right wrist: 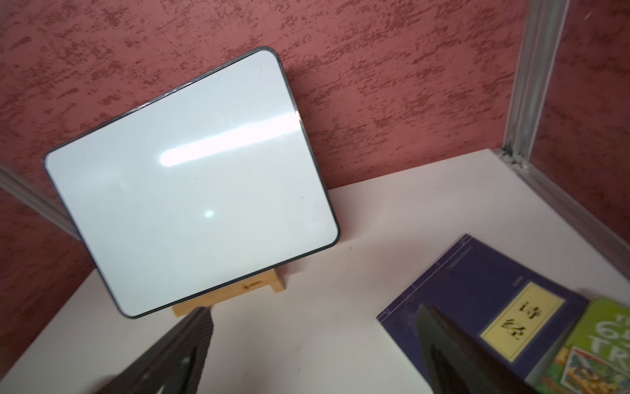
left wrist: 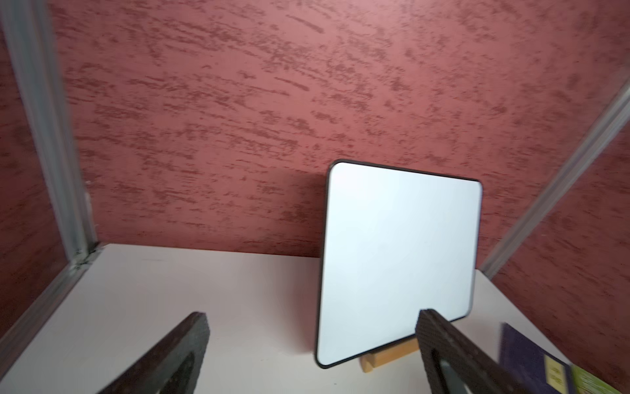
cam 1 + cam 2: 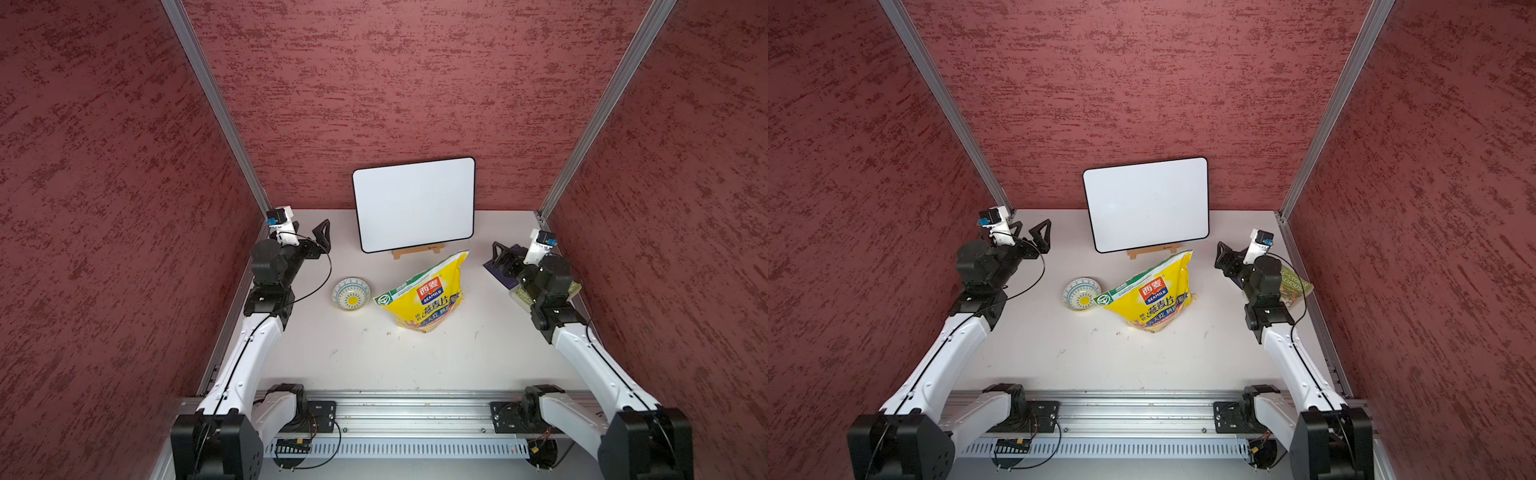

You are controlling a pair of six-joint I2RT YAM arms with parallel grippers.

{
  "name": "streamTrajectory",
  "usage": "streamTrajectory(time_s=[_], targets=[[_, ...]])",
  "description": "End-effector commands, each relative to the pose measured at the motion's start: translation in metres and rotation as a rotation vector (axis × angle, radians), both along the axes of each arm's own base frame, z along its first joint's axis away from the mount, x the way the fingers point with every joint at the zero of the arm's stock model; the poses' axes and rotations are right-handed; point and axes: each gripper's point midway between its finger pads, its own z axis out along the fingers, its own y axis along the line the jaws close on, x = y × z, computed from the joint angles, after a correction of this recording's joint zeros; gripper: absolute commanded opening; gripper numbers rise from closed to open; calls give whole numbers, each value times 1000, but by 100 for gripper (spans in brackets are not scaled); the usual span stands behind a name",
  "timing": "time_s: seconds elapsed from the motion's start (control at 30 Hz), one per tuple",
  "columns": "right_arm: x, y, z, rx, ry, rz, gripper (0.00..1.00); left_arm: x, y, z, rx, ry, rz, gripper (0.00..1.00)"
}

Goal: Pour the oats into the breakfast bowl
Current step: Adjust the oats bag at the center of the board.

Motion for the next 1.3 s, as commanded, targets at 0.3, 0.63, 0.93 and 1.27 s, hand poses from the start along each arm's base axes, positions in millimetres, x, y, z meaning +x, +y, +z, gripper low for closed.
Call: streamTrajectory(time_s=[0.3,0.63,0.93,1.27], targets=[[-127,93,-135,570,747,386,98,-57,-97,-141,-135,753,-322,83],[-151,107,-170,635,854,373,80,-87,-155,-222,-68,1061,-427,55],[-115,119,-166,642,817,356,64,-92,-190,-248,-46,1110,-484,52],[-48,131,-154,643,767,356,55,-112,-239,-254,-50,1124,-586,52]])
